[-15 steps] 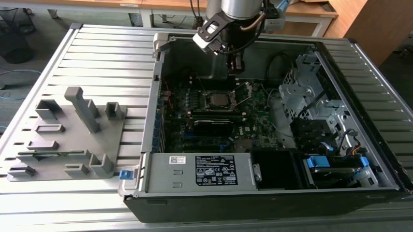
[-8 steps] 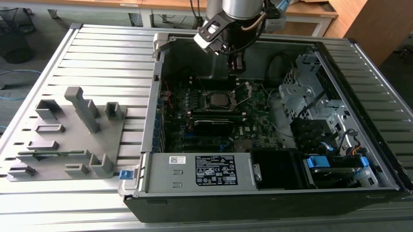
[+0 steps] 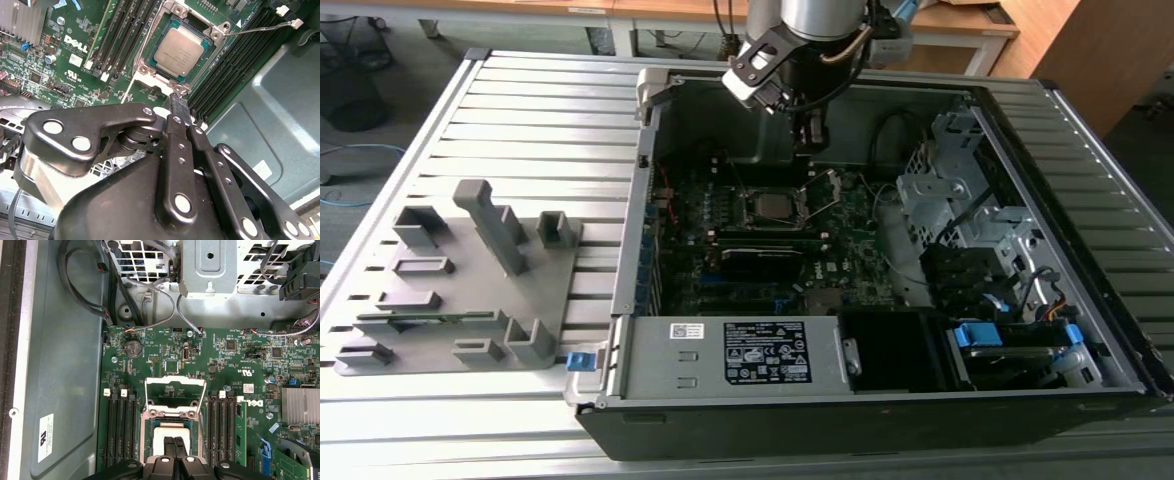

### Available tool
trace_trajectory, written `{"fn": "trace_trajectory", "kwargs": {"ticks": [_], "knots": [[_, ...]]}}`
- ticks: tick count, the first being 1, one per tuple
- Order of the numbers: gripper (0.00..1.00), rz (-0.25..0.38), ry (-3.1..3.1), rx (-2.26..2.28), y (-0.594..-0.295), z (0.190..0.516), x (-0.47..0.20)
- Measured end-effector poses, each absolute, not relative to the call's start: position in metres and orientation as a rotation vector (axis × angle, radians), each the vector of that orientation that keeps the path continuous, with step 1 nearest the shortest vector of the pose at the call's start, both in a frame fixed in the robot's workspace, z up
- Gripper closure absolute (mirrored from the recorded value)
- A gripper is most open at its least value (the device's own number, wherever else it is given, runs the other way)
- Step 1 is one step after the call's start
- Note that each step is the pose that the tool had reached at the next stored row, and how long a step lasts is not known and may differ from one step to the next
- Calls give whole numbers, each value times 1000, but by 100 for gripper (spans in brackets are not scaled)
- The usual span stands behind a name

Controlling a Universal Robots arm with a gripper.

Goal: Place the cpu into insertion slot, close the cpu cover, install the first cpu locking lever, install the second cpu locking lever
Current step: 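Close the cpu cover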

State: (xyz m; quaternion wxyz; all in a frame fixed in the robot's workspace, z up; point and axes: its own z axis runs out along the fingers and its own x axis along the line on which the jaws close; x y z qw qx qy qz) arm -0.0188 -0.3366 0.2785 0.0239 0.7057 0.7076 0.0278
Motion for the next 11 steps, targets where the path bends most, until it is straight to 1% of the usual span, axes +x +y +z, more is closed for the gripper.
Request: {"fn": "trace_trajectory", "kwargs": {"ticks": [11], "knots": [[89, 86, 2190, 2184, -337, 278, -16]]}}
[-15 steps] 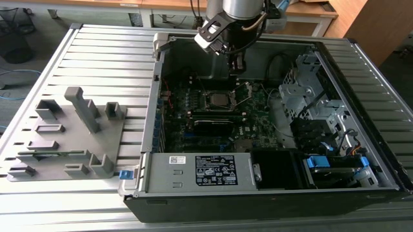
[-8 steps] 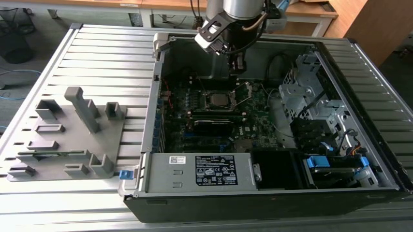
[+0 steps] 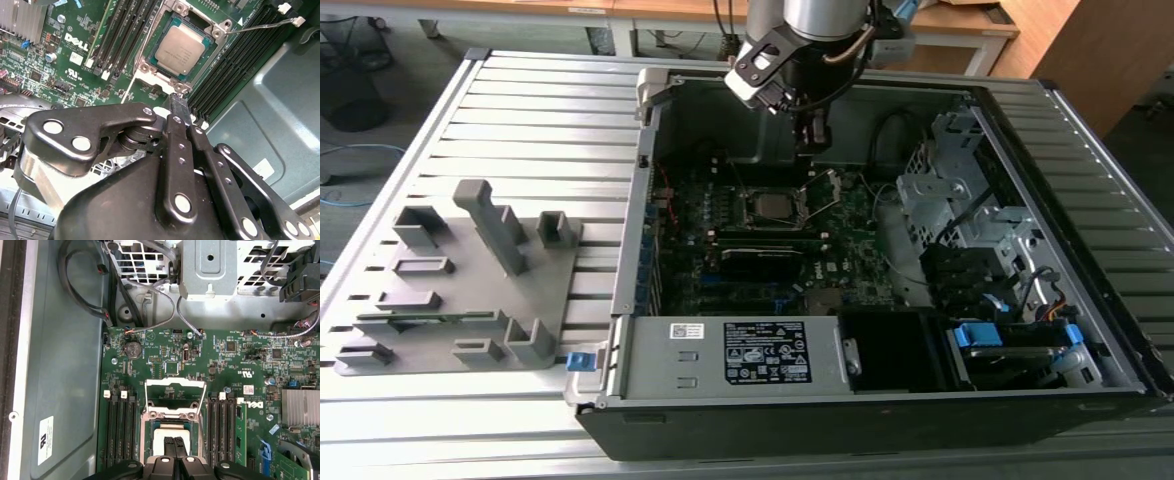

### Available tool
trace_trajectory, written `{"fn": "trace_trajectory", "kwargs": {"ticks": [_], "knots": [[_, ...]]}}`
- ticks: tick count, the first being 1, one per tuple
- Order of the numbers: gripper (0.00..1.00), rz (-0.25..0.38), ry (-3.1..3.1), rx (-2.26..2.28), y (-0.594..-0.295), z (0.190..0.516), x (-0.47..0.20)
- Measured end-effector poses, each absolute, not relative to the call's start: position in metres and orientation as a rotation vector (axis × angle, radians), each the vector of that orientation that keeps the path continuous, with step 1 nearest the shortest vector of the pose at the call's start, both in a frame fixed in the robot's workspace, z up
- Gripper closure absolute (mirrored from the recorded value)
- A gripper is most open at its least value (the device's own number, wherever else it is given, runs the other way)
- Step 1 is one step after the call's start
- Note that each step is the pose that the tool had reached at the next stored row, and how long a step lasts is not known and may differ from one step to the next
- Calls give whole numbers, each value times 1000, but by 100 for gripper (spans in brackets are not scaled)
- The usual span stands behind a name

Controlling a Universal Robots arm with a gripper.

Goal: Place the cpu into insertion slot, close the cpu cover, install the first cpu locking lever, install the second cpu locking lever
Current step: 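Close the cpu cover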

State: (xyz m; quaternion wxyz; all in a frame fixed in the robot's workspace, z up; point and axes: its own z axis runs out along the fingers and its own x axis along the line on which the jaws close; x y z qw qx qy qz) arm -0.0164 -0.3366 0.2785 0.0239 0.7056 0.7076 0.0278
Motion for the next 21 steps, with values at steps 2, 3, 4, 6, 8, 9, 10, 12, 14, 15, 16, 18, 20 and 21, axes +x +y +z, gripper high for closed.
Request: {"fn": "trace_trajectory", "kwargs": {"ticks": [2, 3, 4, 6, 8, 9, 10, 12, 14, 15, 16, 18, 20, 21], "knots": [[89, 86, 2190, 2184, -337, 278, -15], [89, 86, 2190, 2184, -337, 278, -14], [89, 86, 2190, 2184, -337, 278, -13], [89, 86, 2190, 2184, -337, 278, -12], [89, 86, 2190, 2184, -337, 278, -10], [89, 86, 2190, 2184, -337, 278, -9], [89, 86, 2190, 2184, -337, 278, -7], [89, 86, 2190, 2184, -337, 278, -5], [89, 86, 2190, 2184, -337, 278, -2], [89, 86, 2190, 2184, -337, 278, 0], [89, 86, 2190, 2184, -337, 278, 1], [89, 86, 2190, 2184, -337, 278, 3], [89, 86, 2190, 2184, -337, 278, 3], [89, 86, 2190, 2184, -337, 278, 3]]}}
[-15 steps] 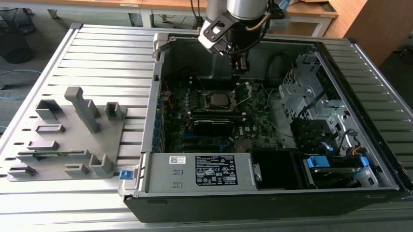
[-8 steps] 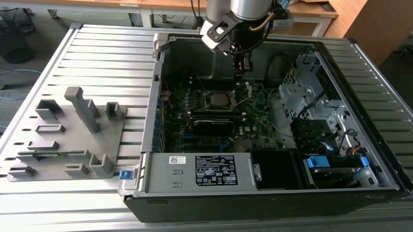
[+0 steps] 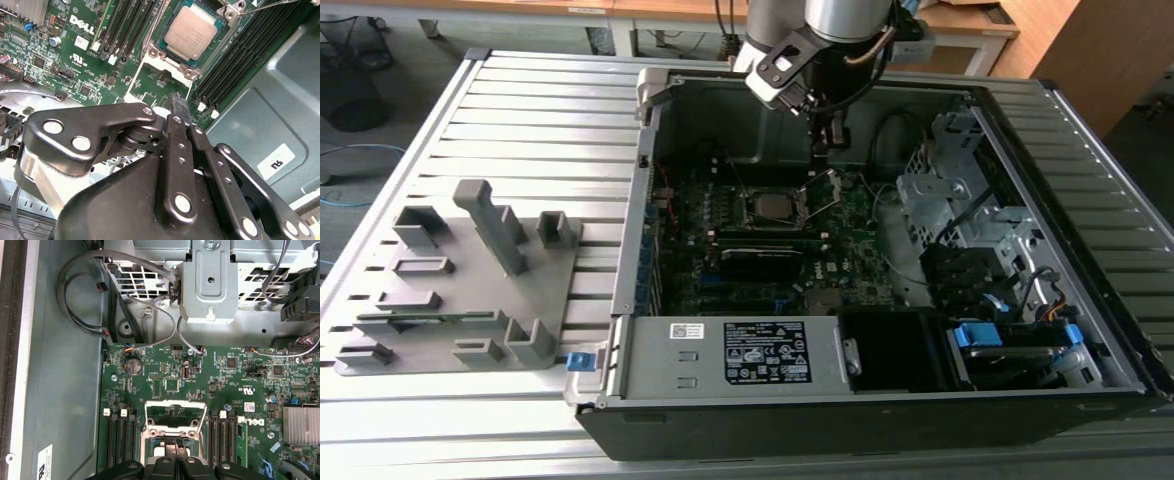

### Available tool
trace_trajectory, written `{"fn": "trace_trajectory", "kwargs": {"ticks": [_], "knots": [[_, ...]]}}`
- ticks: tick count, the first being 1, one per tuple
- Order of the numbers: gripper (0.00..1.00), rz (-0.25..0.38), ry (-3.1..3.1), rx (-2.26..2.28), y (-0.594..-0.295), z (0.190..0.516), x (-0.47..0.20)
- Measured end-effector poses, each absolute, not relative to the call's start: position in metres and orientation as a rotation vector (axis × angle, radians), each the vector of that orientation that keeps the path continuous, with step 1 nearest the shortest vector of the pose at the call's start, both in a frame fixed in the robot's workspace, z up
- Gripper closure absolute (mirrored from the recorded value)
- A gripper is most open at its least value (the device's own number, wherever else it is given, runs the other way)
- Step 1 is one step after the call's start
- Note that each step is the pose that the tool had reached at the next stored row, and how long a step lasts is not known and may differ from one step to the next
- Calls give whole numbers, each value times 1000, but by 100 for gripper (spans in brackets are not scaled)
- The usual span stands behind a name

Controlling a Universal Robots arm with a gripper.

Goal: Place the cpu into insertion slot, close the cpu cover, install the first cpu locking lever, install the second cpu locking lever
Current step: 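Close the cpu cover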

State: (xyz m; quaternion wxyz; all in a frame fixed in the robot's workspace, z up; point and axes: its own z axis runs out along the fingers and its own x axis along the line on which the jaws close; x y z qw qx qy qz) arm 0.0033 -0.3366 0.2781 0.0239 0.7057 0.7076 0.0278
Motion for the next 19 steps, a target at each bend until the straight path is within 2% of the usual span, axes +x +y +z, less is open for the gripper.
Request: {"fn": "trace_trajectory", "kwargs": {"ticks": [19], "knots": [[89, 86, 2190, 2183, -337, 278, 6]]}}
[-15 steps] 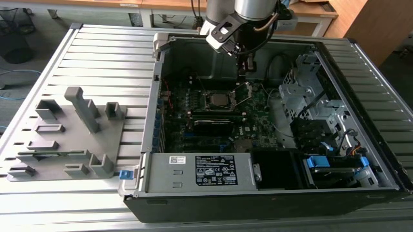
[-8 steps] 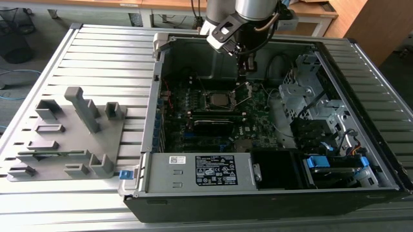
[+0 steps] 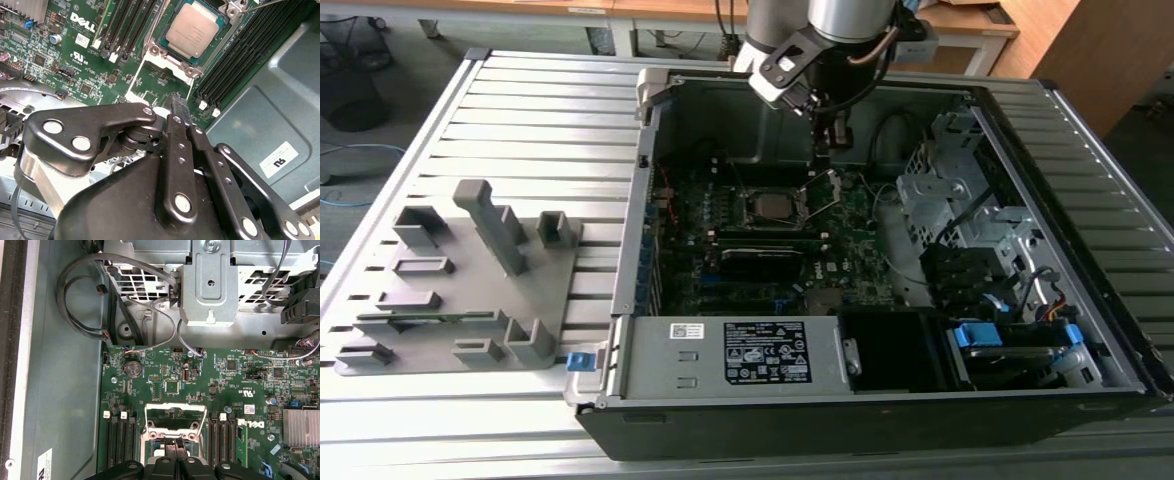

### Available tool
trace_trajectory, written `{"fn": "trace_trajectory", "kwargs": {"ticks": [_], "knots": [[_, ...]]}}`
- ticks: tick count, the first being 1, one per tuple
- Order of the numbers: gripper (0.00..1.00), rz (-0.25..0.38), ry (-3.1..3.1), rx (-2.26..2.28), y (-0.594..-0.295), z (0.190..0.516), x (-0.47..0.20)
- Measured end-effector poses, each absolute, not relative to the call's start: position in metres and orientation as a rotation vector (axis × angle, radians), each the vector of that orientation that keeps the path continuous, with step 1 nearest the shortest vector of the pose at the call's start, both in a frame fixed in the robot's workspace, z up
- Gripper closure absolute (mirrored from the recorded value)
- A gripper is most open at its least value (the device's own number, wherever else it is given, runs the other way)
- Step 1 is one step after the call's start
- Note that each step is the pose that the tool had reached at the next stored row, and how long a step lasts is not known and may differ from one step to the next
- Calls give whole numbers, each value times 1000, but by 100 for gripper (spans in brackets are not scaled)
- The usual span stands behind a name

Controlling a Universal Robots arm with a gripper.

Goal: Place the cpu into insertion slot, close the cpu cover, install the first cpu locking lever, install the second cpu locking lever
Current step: 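Close the cpu cover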

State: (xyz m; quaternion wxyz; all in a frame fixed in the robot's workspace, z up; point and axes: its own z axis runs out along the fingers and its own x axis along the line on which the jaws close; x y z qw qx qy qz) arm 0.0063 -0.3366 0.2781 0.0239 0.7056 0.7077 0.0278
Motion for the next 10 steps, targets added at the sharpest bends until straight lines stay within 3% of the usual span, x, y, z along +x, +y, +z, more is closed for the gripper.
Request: {"fn": "trace_trajectory", "kwargs": {"ticks": [10], "knots": [[89, 86, 2190, 2184, -337, 278, 10]]}}
